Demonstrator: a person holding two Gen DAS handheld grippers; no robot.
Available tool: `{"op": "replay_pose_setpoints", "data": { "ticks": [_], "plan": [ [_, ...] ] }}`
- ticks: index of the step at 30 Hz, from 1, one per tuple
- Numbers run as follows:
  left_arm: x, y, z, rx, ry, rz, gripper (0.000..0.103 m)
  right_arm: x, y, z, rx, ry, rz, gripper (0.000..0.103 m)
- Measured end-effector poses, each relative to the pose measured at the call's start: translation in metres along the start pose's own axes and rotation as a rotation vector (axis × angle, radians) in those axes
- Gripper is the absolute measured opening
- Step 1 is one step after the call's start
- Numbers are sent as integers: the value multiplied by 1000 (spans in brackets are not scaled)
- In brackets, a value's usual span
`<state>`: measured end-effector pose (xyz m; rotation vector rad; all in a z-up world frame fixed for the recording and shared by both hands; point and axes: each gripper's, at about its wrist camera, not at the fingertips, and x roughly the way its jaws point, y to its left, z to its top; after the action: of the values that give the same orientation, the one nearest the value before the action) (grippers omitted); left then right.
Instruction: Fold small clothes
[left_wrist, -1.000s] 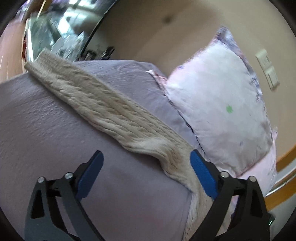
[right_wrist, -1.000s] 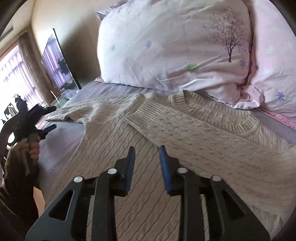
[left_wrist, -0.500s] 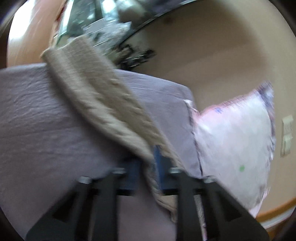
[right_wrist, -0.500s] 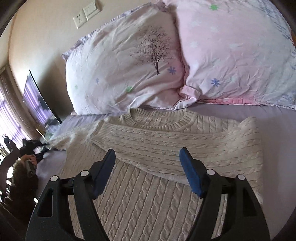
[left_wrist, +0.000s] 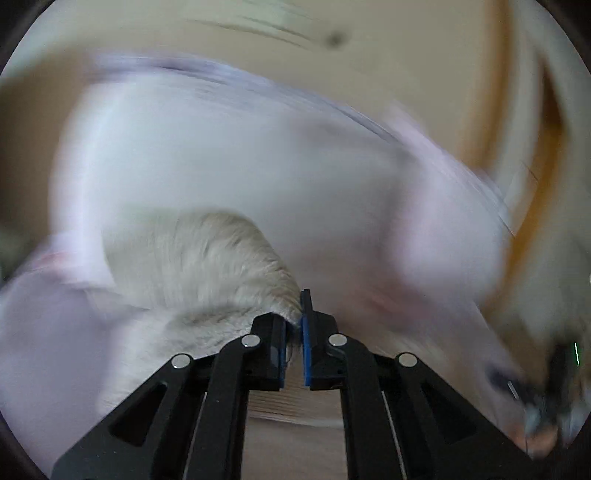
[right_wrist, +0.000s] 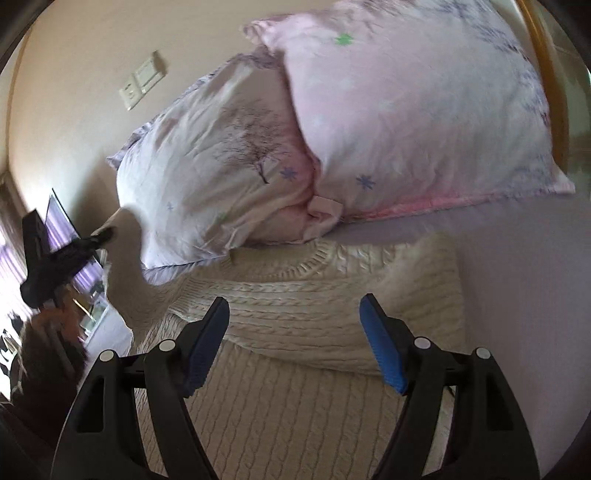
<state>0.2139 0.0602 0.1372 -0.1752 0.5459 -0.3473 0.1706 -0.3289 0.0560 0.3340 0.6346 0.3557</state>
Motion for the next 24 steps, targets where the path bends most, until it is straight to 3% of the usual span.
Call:
{"op": "replay_pose_setpoints", "data": {
  "ticks": [2, 5, 7, 10, 12, 16, 18, 24],
  "plan": [
    [53, -66, -31, 134, 182, -125, 8, 2, -7, -2, 17, 9, -10, 75],
    [83, -110, -69, 262, 326, -171, 12, 2, -23, -2, 68, 31, -17, 75],
    [70, -111, -79, 290, 309, -170, 13, -1, -32, -2, 94, 37, -11, 74],
    [34, -76, -77, 214, 239, -111, 40, 3, -43, 2, 127, 62, -7, 60],
    [13, -47, -75, 156, 217, -42, 42, 13, -49, 3, 169, 110, -4, 51],
    [-23, 8, -89, 40, 224, 74, 47, 36, -61, -4, 291, 210, -17, 50],
    [-32, 23, -96, 18, 223, 111, 51, 38, -63, -7, 336, 220, -13, 50],
    [-55, 28, -109, -11, 215, 86, 62, 57, -22, 11, 277, 238, -22, 56]
  ]
}}
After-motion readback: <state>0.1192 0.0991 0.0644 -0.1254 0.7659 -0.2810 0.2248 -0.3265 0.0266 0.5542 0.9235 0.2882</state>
